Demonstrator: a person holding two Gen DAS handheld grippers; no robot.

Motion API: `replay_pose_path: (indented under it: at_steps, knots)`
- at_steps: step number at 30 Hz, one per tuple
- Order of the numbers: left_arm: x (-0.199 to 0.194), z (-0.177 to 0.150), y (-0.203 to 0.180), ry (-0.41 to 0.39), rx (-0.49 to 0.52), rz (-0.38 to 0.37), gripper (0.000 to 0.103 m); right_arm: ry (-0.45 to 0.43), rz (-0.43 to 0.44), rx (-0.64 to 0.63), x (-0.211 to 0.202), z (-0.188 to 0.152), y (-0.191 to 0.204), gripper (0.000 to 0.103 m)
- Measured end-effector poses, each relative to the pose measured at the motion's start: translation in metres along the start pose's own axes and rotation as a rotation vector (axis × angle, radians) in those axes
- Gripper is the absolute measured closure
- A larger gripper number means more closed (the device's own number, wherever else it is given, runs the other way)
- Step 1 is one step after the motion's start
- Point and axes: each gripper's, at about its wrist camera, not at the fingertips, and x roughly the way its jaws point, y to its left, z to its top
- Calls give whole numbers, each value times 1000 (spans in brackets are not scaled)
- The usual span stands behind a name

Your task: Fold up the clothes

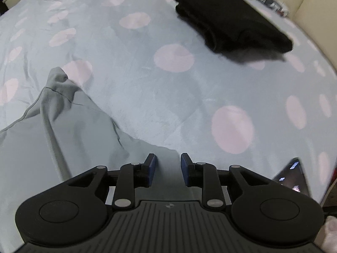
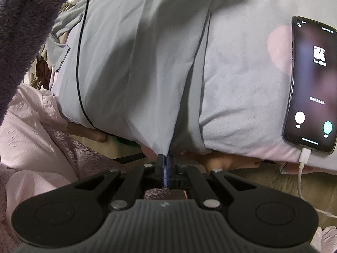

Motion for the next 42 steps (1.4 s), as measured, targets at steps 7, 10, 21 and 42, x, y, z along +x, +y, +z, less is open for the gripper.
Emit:
replay_pose_path:
  at_steps: [7, 10, 21, 42]
  knots:
    - [-16, 3, 19, -58, -78, -56, 102, 2, -27, 0, -6, -1, -1, 101]
    - [-21, 7, 24, -64, -98, -69, 102, 8, -13, 28, 3, 4, -10, 101]
    - [-40, -12, 32, -147, -99, -104, 91, -398, 502, -44, -68, 13, -41, 71]
    - [-99, -143, 102, -230, -421, -193, 87, -631, 1131, 109, -9, 65, -195, 54]
